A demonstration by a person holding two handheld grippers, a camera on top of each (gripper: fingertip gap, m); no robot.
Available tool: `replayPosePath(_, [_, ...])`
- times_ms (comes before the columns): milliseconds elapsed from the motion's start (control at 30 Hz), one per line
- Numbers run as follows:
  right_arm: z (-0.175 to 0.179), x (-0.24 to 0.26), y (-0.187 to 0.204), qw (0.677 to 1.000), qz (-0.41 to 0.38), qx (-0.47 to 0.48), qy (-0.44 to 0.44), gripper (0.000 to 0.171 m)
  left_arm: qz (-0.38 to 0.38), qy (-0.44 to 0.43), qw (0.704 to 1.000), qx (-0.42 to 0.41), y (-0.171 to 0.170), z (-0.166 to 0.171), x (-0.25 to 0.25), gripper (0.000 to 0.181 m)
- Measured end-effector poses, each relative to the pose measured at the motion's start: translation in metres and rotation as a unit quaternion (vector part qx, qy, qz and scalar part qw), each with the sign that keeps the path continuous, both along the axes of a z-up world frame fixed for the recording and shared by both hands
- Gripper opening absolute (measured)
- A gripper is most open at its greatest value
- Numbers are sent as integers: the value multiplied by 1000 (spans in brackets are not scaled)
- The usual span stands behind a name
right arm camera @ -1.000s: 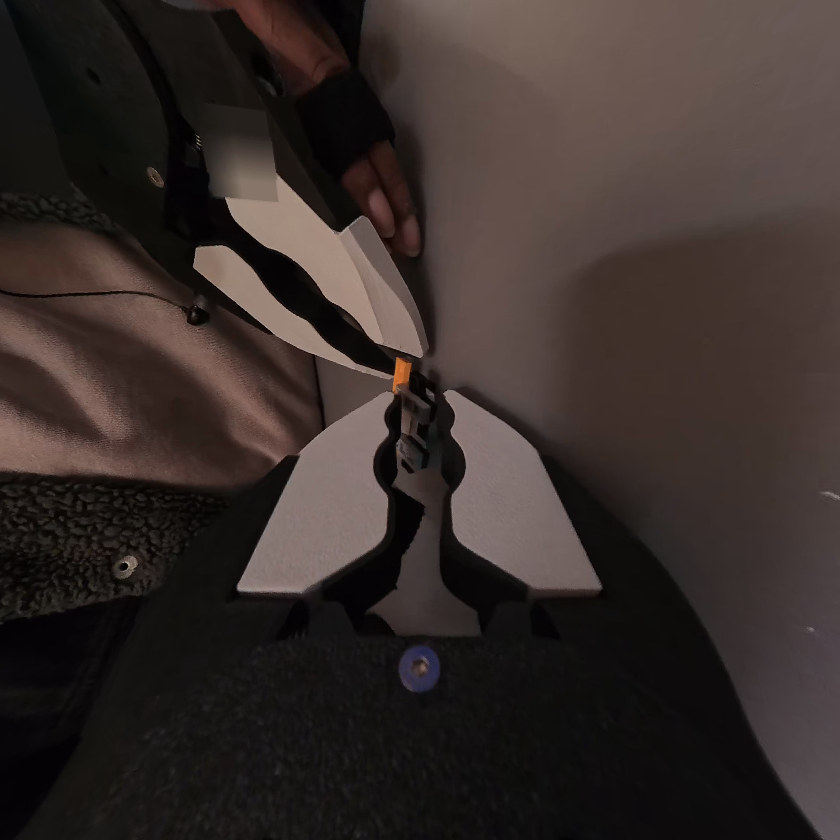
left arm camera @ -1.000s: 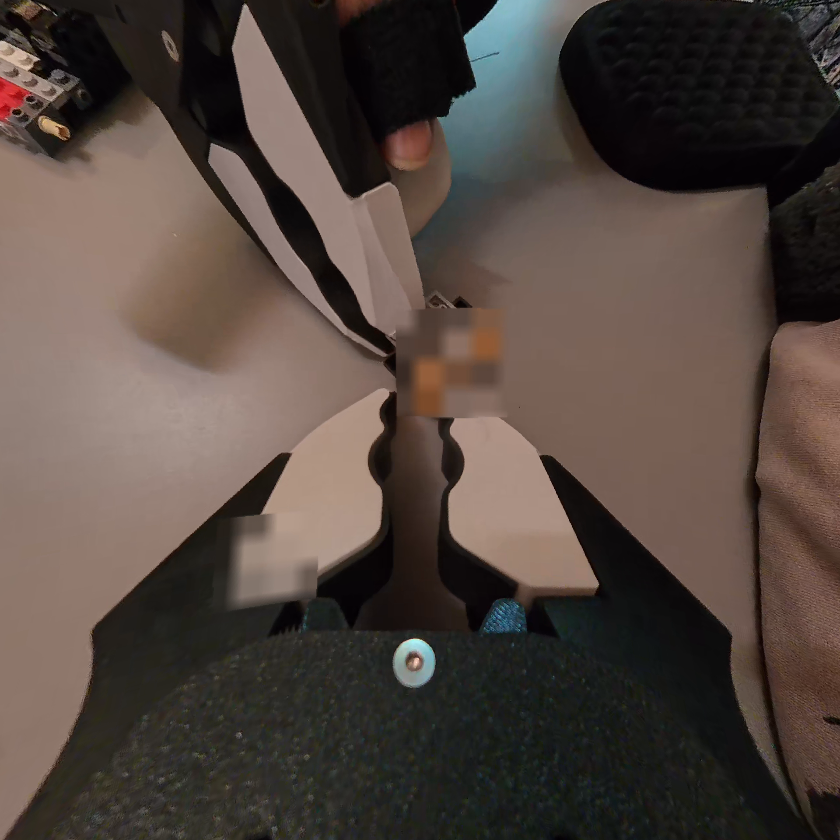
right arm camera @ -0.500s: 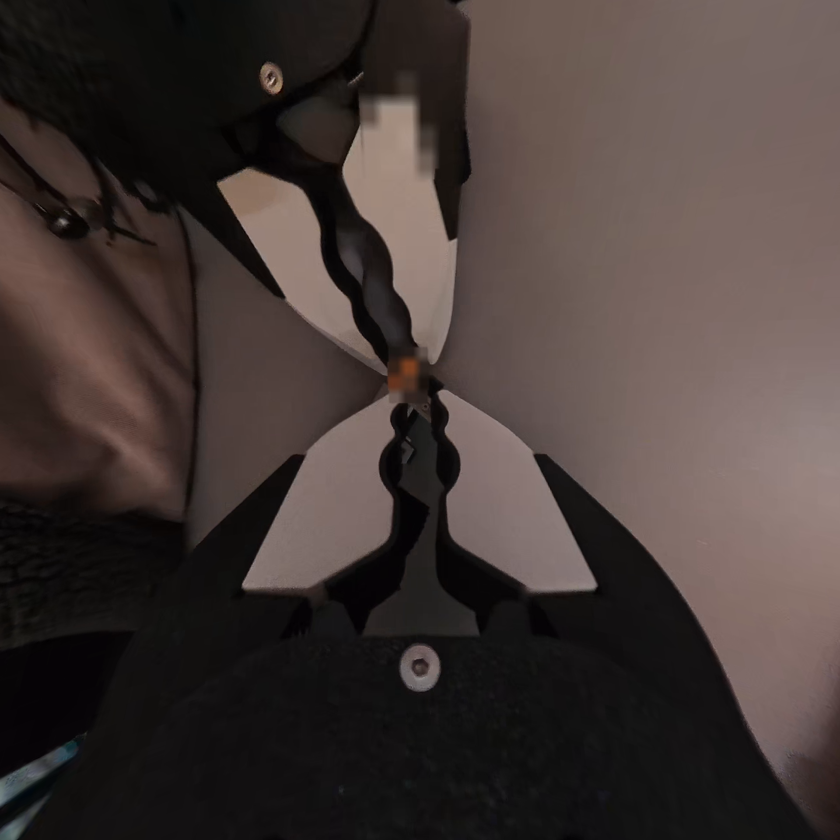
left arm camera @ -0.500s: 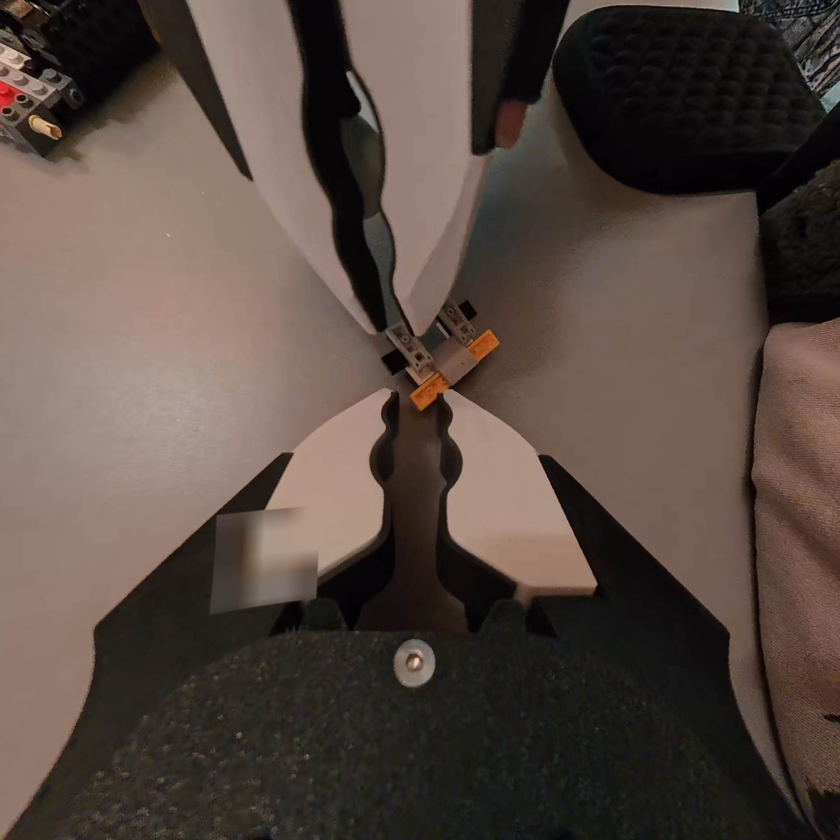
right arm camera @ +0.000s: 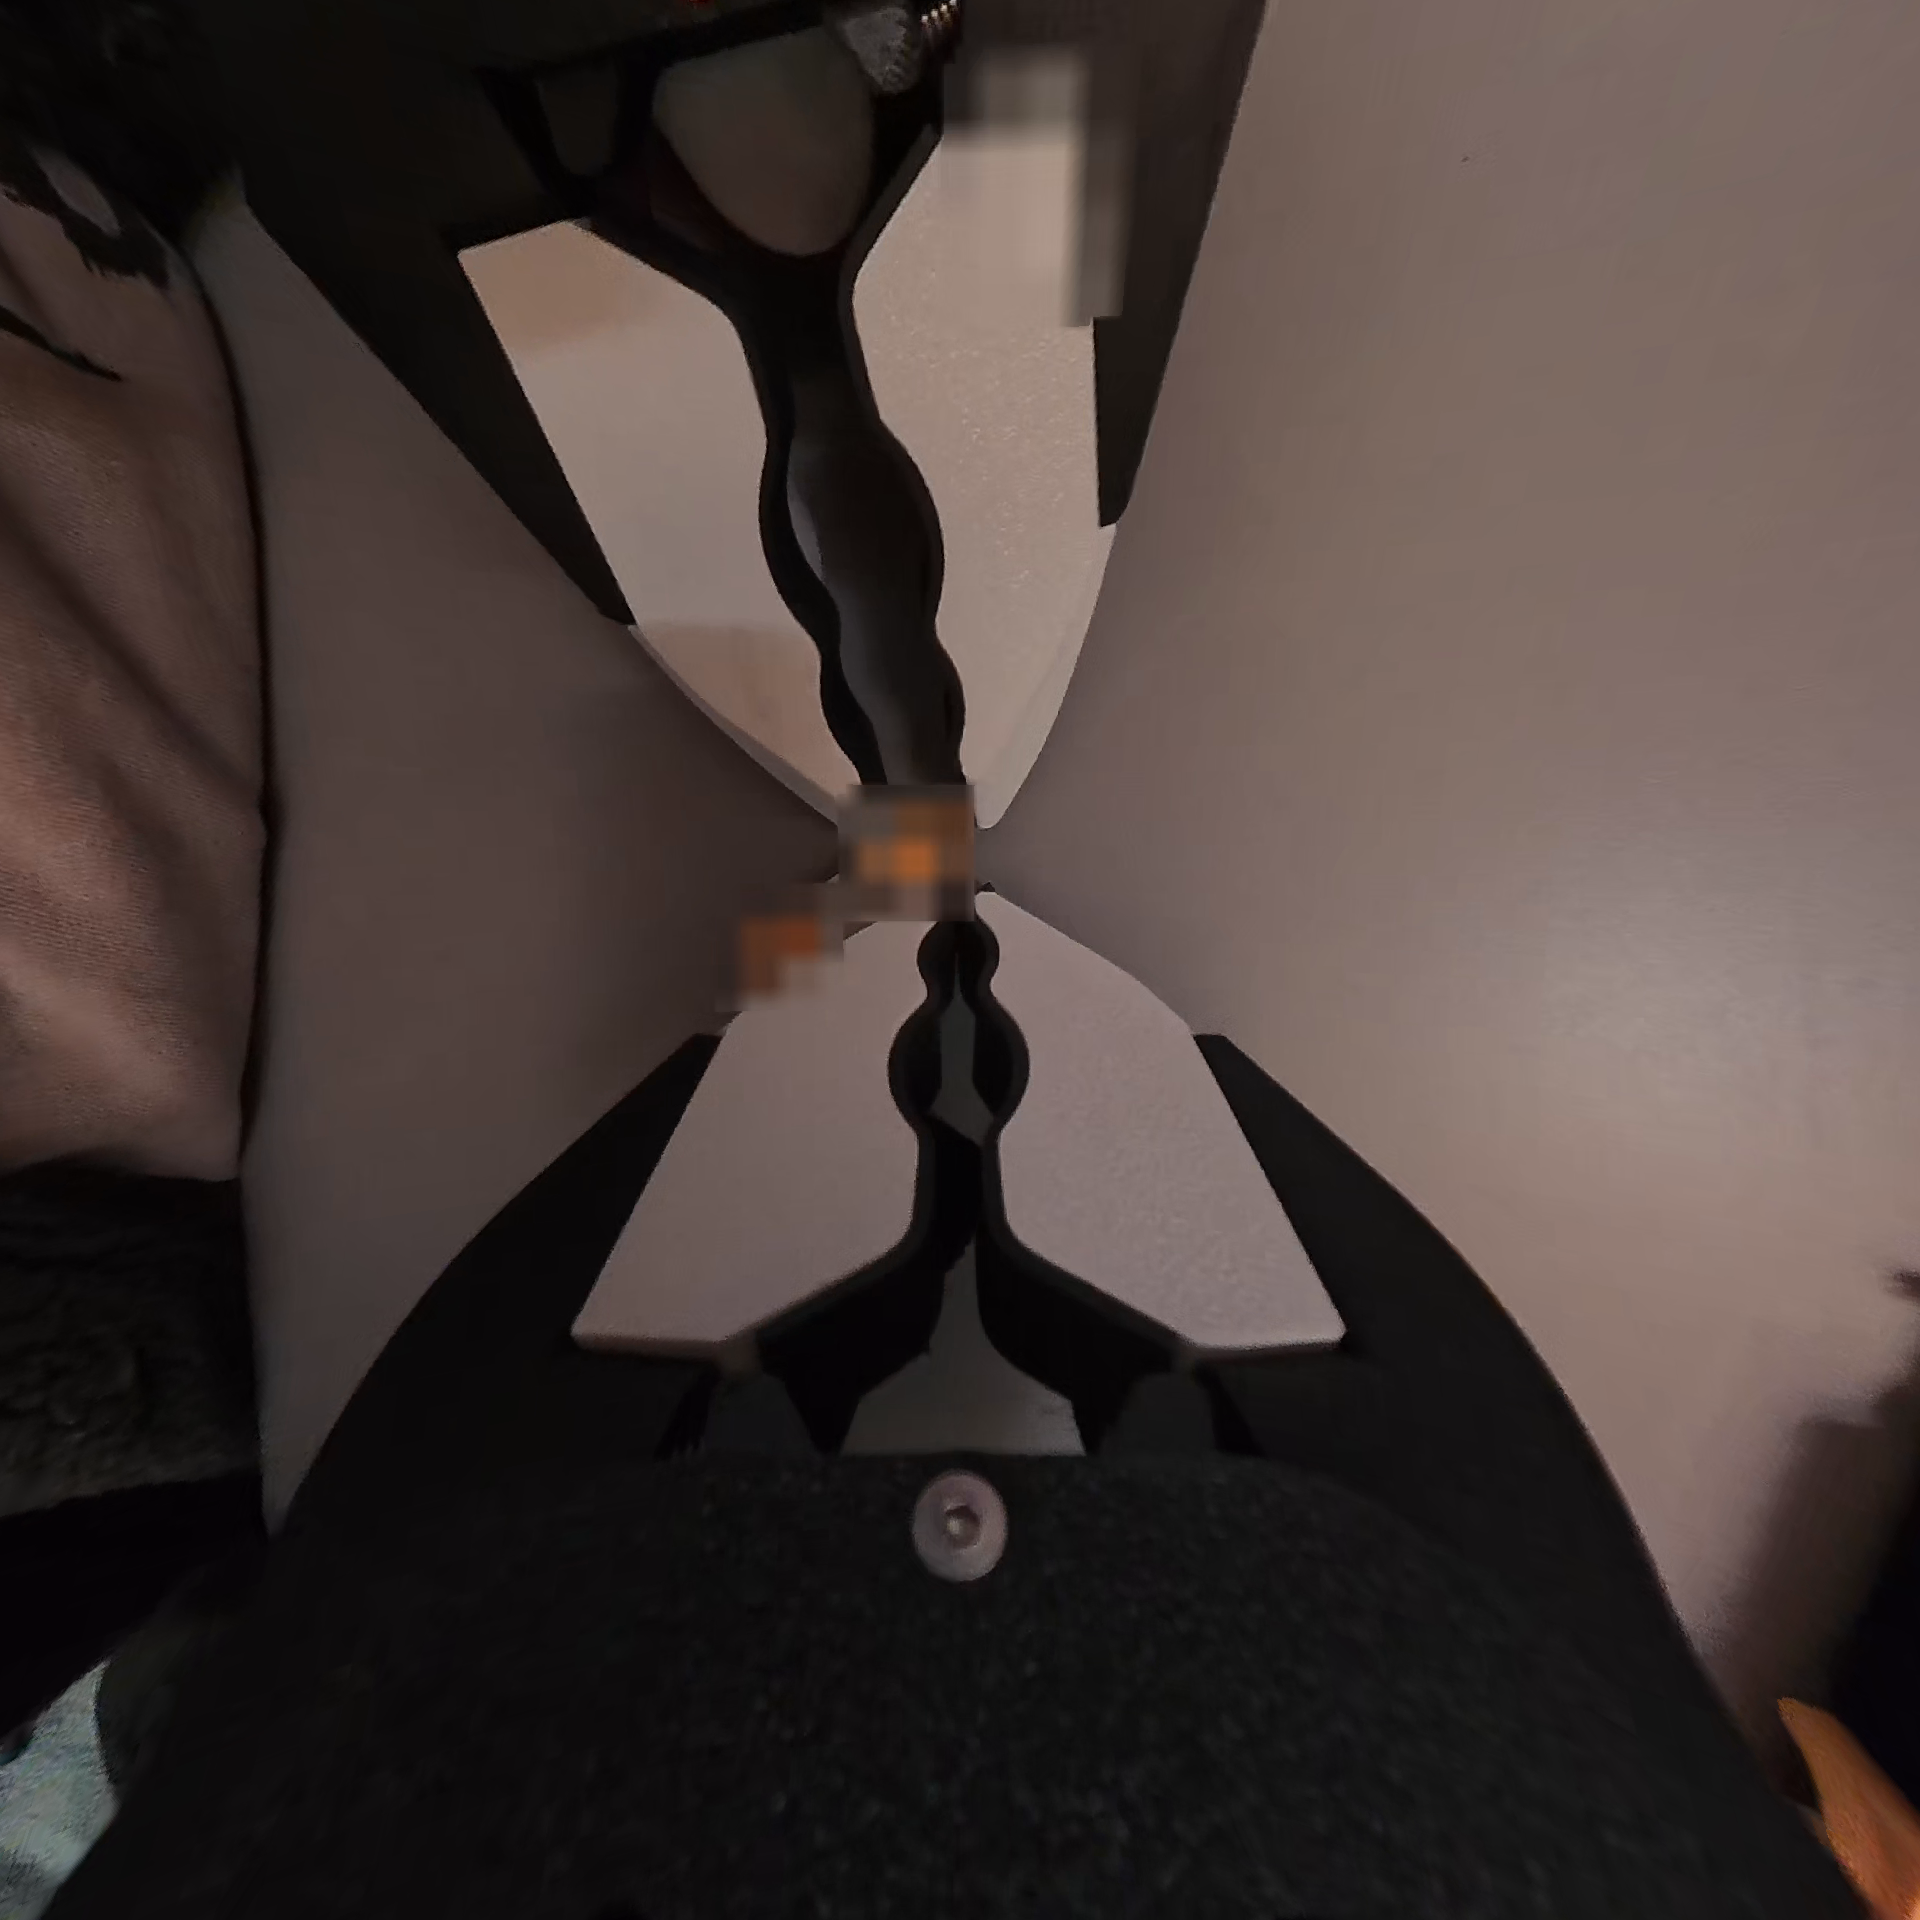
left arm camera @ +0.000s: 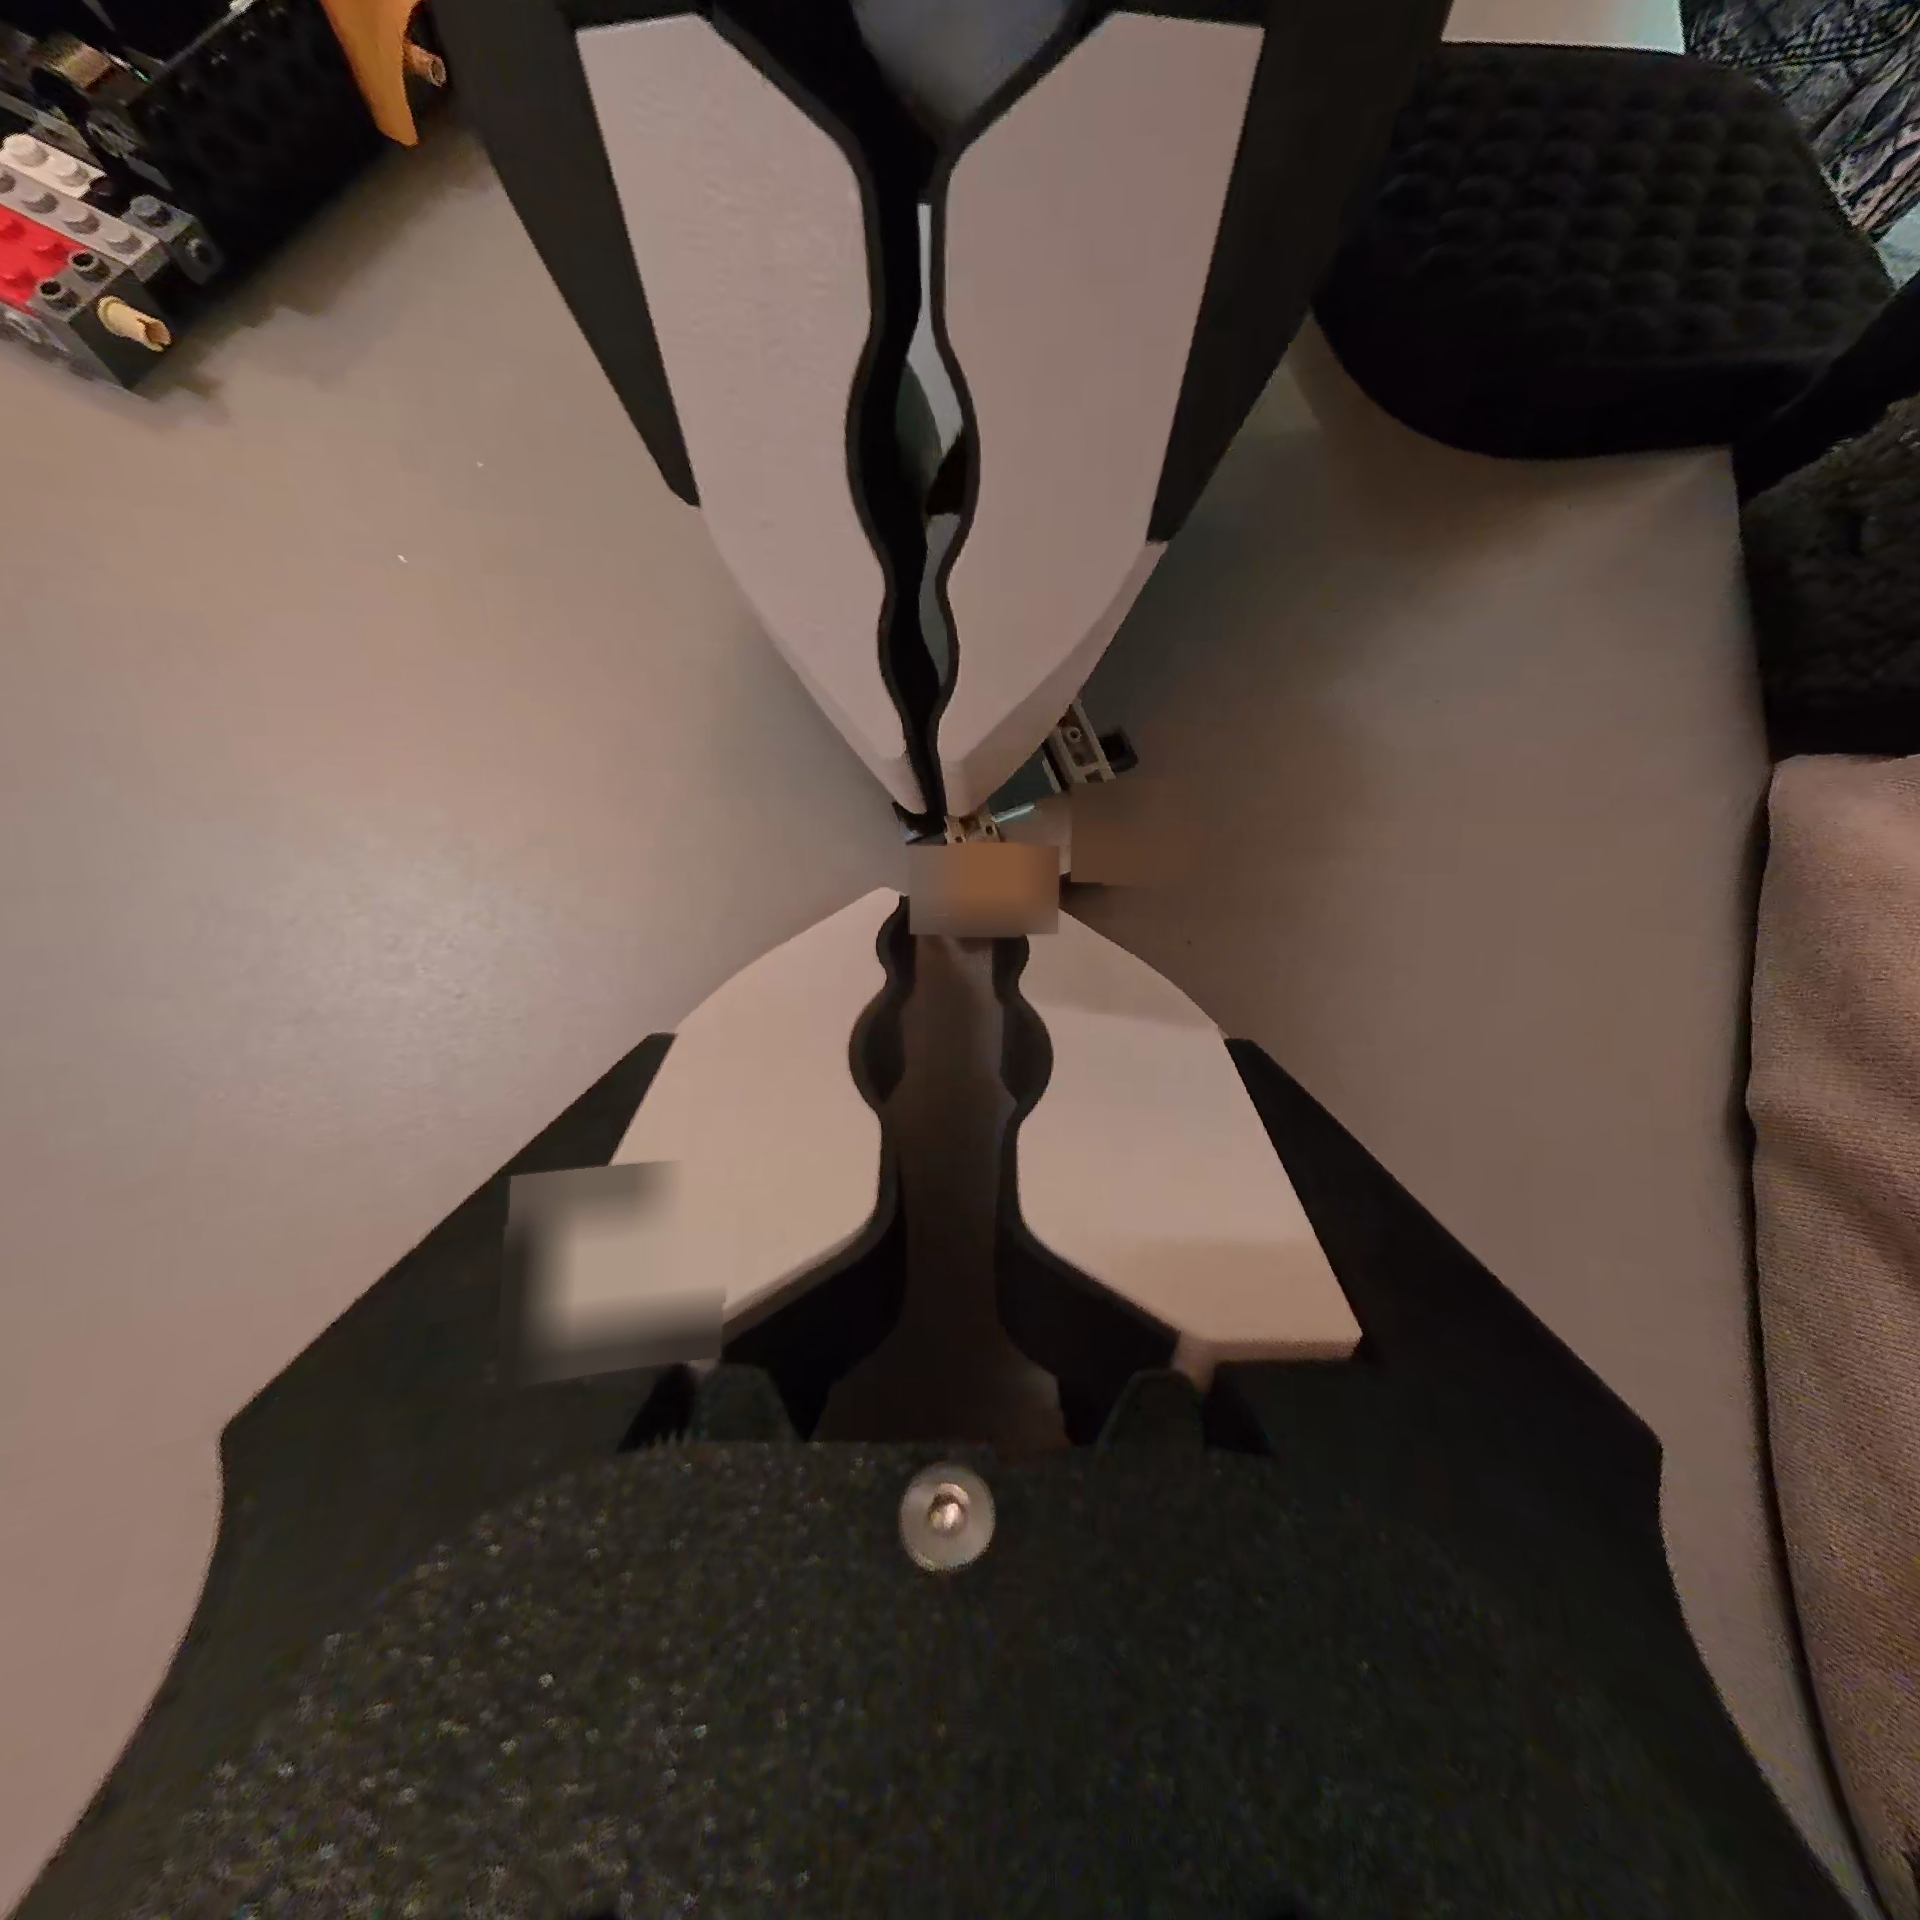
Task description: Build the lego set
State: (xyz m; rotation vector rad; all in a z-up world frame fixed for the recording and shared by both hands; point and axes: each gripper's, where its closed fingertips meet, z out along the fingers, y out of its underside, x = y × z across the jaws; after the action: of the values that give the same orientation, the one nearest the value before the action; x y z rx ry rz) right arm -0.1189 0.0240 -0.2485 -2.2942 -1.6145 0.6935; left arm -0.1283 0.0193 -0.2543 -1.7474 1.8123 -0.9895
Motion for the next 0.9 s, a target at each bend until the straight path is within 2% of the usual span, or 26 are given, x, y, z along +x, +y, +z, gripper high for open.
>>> replayPosePath(333, [1,-1,-4,992,22,125,4,0,0,-1,1000,0,0,0,1,14])
replayPosePath(900, [1,-1,-5,980,-44,111,157,0,-4,-3,1000,-10,-1,0,1,12])
